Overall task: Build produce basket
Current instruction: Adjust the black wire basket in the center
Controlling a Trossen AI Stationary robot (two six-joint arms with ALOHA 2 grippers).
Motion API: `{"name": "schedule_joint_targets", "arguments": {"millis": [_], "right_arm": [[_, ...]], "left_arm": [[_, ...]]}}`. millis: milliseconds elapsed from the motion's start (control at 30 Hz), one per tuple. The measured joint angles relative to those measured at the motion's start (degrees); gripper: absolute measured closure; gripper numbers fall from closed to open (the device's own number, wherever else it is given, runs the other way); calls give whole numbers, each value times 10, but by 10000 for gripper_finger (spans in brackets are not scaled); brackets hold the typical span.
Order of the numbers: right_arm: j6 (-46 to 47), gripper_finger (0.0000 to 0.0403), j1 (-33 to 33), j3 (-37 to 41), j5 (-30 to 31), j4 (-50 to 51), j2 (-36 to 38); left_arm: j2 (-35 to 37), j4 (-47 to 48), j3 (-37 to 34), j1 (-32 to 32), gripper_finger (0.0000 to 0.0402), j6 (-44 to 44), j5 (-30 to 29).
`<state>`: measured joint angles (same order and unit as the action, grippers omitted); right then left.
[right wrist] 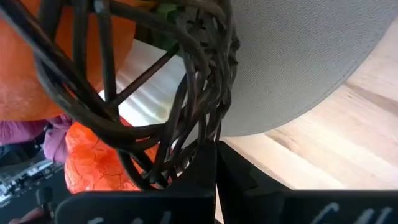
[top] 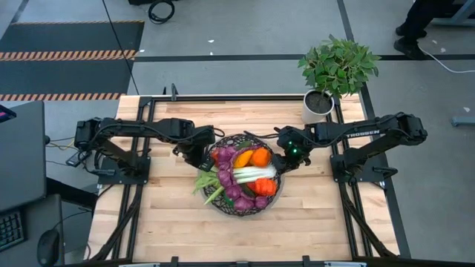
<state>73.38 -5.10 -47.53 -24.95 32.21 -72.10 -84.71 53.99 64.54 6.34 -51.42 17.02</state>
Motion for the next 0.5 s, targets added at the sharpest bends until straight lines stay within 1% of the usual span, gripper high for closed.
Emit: {"name": "schedule_joint_targets", "arguments": {"millis": [133,267,367,500], "right_arm": [[-5,399,-6,0,2,9,0],[-21,397,-8,0,26,29,0],[-30,387,-8,0,47,37,0],[-37,364,-8,0,69,40,0]], "left_arm": [[0,1,0,7,397,1,8],[0,-4,0,14,394,2,6],[0,-6,0,16,384,1,4],[0,0,0,16,365,0,4]]}}
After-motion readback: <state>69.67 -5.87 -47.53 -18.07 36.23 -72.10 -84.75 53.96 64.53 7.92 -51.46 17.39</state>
